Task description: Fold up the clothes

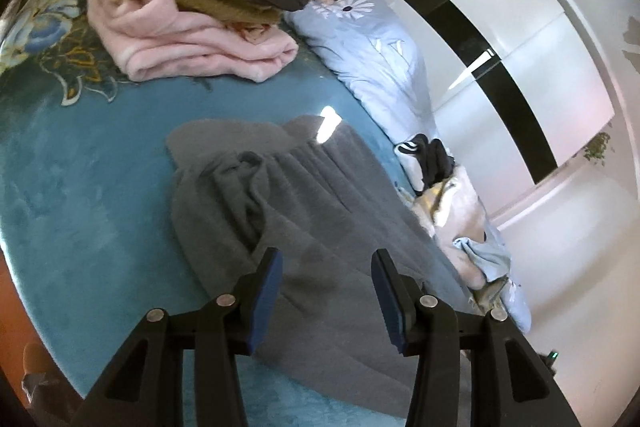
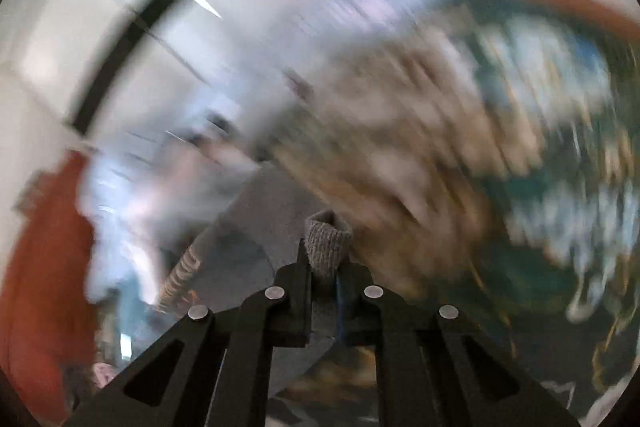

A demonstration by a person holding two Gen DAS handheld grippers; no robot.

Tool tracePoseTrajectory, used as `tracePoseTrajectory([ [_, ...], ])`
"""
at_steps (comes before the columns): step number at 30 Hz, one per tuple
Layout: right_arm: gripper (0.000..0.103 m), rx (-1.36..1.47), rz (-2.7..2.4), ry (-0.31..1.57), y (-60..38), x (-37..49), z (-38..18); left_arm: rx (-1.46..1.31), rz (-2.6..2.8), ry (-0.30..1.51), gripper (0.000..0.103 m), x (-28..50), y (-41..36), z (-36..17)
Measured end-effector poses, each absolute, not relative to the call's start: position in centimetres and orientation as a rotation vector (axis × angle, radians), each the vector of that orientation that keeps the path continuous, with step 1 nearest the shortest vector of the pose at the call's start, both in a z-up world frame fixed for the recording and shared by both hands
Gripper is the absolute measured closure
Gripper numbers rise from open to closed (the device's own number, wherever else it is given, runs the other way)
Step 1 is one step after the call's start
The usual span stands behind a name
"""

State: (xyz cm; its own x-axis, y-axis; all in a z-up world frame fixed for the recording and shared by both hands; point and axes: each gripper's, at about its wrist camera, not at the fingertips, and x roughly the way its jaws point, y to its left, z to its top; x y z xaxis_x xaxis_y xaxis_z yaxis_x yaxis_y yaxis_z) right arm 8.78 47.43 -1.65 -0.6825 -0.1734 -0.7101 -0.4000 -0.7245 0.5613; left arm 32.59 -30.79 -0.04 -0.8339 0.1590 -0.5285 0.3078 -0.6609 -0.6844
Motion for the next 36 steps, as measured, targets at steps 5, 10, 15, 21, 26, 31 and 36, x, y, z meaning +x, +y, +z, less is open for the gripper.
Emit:
tracePoseTrajectory([
  [5,0.093,-1.187,2.448,1.265,49.0,9.3,-5.1,0.848,-2.615,1.276,0.05,33.2,-31.7,-0.3],
  [10,0.083,-1.198,2.493,1.231,48.6,9.1,-3.4,0.851,-2.544,1.315,0.05,33.7,-32.9,-1.2],
  [15,0.07,-1.168,2.514,1.209,48.4,12.1,-1.2,0.856,-2.403,1.331,0.047,34.4,-35.2,-2.2],
  [21,0.07,-1.206,2.518,1.137,48.1,17.6,0.7,0.963,-2.323,1.333,0.047,32.3,-36.1,-3.3],
  [26,0.069,-1.304,2.497,1.079,47.1,22.7,1.4,1.079,-2.257,1.335,0.049,30.1,-36.2,-4.6],
  [31,0.069,-1.43,2.435,1.124,45.7,26.7,-0.2,1.103,-2.251,1.34,0.05,29.6,-36.1,-5.0],
  [36,0.069,-1.491,2.355,1.246,45.5,29.9,-1.8,1.076,-2.24,1.431,0.058,29.9,-37.0,-5.4],
])
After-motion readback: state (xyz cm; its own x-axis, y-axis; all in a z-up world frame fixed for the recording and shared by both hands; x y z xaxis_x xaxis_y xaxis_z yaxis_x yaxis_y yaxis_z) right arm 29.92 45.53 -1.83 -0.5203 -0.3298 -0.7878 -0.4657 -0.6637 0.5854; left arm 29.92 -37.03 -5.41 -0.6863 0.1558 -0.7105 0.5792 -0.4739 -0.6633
